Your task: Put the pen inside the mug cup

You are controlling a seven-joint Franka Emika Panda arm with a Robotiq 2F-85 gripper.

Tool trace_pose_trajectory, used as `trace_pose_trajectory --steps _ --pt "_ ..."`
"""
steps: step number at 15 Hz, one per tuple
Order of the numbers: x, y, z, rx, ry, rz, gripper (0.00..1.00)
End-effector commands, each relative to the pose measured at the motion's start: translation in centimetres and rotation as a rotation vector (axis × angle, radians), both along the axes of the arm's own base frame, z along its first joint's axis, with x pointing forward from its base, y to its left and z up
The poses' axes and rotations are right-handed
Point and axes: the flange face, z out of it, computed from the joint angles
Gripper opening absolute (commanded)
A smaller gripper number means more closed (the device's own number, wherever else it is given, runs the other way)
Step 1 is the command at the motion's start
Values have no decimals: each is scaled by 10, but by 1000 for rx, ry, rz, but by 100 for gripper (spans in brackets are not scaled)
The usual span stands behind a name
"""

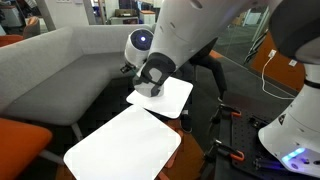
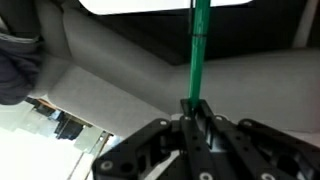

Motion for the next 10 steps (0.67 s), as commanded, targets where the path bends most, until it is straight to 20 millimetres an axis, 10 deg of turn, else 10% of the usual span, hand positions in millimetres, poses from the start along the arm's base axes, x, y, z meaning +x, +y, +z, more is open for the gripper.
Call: trace_pose_trajectory --steps 1,10 --pt "0 -1 0 1 1 1 11" --pt "3 -13 1 17 -5 -68 3"
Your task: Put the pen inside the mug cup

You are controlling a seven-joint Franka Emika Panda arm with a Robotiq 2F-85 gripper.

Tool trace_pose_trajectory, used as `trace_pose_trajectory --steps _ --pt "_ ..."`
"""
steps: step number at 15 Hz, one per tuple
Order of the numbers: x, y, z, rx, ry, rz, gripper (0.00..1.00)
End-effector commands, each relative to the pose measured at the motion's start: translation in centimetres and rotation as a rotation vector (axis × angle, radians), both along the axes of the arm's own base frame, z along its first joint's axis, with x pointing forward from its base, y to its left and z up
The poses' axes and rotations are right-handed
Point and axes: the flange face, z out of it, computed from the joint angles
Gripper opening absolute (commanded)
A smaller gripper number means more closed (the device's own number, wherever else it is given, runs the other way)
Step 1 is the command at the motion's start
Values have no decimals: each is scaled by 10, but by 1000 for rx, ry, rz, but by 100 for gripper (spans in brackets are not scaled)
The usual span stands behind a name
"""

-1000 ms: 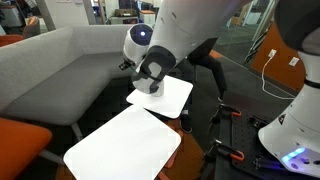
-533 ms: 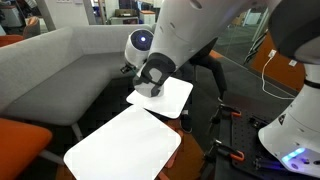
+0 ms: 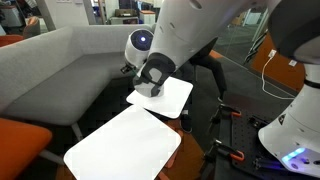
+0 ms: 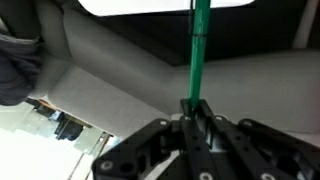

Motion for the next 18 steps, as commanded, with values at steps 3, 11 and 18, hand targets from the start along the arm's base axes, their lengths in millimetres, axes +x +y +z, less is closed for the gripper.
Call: trace_pose_trajectory --steps 3,11,18 --pt "4 -46 9 38 -45 -183 3" --pt "2 -122 10 85 -213 -467 3" --pt "7 -132 -24 -26 -380 -588 3"
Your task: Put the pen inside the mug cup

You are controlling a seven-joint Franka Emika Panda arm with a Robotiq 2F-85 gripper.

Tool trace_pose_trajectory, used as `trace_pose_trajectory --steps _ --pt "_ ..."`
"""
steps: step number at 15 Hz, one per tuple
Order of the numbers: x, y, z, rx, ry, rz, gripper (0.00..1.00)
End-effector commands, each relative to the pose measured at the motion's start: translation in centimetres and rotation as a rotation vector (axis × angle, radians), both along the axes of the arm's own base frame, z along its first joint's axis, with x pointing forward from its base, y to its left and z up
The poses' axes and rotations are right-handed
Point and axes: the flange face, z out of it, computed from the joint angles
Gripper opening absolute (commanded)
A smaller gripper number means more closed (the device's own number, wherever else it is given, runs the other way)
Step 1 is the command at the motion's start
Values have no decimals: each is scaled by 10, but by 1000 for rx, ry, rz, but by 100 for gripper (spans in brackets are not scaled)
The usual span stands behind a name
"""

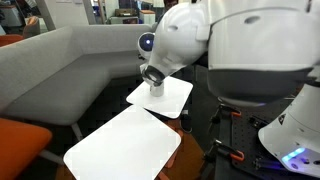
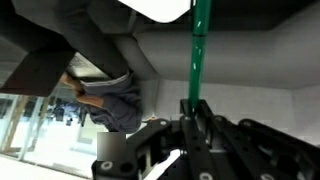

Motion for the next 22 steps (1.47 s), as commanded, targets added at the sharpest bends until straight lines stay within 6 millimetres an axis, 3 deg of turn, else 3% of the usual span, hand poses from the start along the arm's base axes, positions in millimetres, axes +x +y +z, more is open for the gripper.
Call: trace_pose_trajectory --steps 1,3,4,8,16,17,19,22 --pt "6 1 -10 -98 -38 -85 3" --pt "6 2 -21 -120 -18 -115 3" --pt "-3 0 -12 -118 -1 -127 3" --pt "4 10 -28 -155 34 -151 3" --pt "17 34 -81 -67 129 -177 3" --pt "17 32 -83 -66 139 -199 36" --pt "14 26 -79 -89 137 -255 43" --pt "9 22 -60 -76 123 -324 67"
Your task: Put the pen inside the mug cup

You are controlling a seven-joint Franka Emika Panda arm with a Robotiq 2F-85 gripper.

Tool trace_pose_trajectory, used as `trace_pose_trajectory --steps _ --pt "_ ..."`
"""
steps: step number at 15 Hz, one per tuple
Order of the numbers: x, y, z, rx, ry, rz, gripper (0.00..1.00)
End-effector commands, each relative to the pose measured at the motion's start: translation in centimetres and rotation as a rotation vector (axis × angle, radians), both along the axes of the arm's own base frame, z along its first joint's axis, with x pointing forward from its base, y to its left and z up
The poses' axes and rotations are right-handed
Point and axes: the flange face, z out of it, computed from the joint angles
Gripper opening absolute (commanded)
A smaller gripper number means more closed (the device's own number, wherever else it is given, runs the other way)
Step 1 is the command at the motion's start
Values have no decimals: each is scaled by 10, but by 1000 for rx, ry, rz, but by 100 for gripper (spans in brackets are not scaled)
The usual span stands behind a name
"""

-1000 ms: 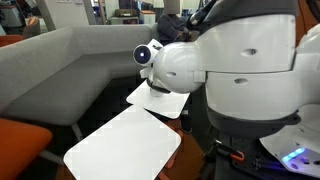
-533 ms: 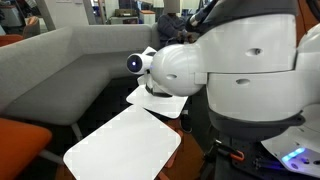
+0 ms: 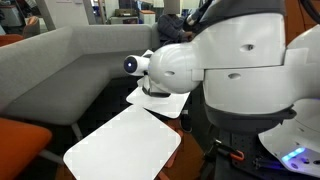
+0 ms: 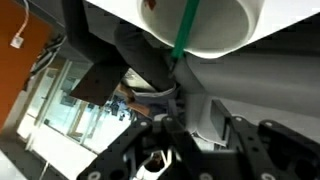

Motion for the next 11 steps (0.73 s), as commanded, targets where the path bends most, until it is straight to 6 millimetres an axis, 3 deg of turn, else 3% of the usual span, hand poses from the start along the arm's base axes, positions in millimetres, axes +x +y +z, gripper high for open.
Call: trace_pose_trajectory --steps 1,5,11 --pt "-4 1 25 44 -20 -76 73" --pt "-16 13 56 197 11 -55 100" --pt "-38 22 86 391 102 3 100"
